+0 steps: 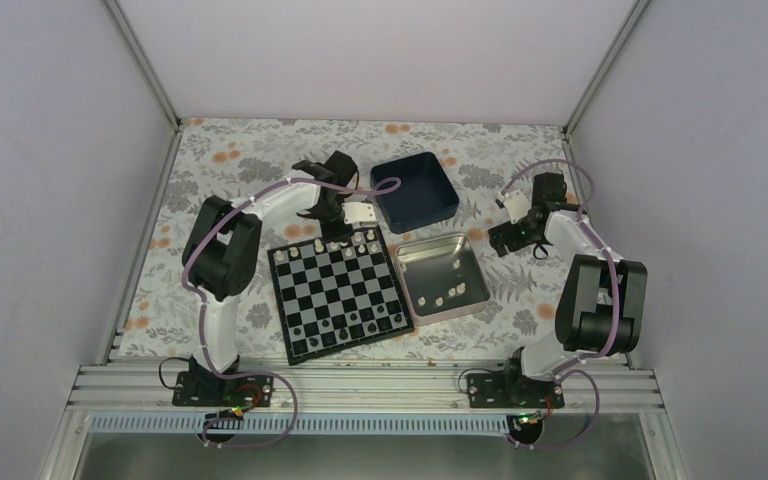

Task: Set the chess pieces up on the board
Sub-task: Place the chess piece on the chessboard.

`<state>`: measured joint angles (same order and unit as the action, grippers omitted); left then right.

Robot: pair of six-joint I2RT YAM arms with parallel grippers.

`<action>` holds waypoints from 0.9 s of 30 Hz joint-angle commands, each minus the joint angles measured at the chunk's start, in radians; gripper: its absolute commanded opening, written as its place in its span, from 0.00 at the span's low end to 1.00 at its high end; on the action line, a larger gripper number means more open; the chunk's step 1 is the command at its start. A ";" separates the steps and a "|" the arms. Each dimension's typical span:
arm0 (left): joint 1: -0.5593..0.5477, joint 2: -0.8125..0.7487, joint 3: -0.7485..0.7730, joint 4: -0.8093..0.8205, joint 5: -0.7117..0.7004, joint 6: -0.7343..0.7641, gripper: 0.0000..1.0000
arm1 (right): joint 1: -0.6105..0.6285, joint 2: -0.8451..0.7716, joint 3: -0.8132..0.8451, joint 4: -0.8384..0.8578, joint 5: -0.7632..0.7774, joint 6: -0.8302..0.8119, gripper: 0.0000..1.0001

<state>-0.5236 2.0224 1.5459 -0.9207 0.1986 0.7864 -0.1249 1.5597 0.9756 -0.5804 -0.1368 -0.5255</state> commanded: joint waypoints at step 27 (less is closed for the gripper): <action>-0.025 -0.056 0.150 -0.114 -0.055 0.019 0.31 | 0.006 0.005 0.002 -0.001 0.003 -0.005 1.00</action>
<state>-0.5289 2.0243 1.6081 -0.9714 0.1905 0.8005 -0.1249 1.5597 0.9756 -0.5804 -0.1368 -0.5259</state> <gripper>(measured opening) 0.307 0.995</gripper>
